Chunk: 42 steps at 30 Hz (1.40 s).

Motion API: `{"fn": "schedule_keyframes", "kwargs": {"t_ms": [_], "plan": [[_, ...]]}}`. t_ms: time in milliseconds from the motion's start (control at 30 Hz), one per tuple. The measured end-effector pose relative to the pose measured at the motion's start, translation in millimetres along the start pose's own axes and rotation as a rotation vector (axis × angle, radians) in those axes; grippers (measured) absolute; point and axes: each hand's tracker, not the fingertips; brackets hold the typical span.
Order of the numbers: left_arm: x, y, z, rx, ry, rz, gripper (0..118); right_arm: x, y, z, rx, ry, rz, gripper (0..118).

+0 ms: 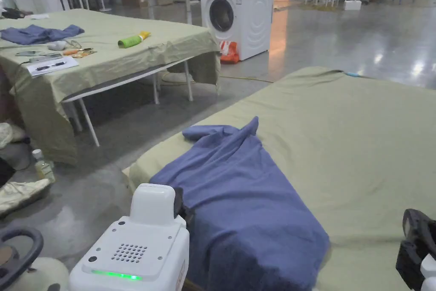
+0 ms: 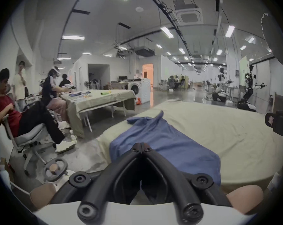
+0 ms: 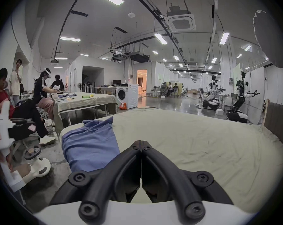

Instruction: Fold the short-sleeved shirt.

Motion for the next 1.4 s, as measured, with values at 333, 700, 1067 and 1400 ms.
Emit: {"fn": "schedule_keyframes", "kwargs": {"t_ms": [333, 700, 1067, 1400], "plan": [[28, 45, -289, -0.540, -0.288, 0.079, 118, 60, -37, -4, -0.161, 0.028, -0.049, 3], [77, 38, -385, -0.813, -0.147, 0.062, 117, 74, -52, -17, -0.227, 0.089, -0.086, 3], [81, 58, -354, -0.577, -0.102, -0.098, 7, 86, -45, 5, -0.178, 0.096, -0.143, 3], [161, 187, -222, -0.305, -0.334, -0.128, 6, 105, -9, 61, -0.058, 0.071, -0.192, 3]]}}
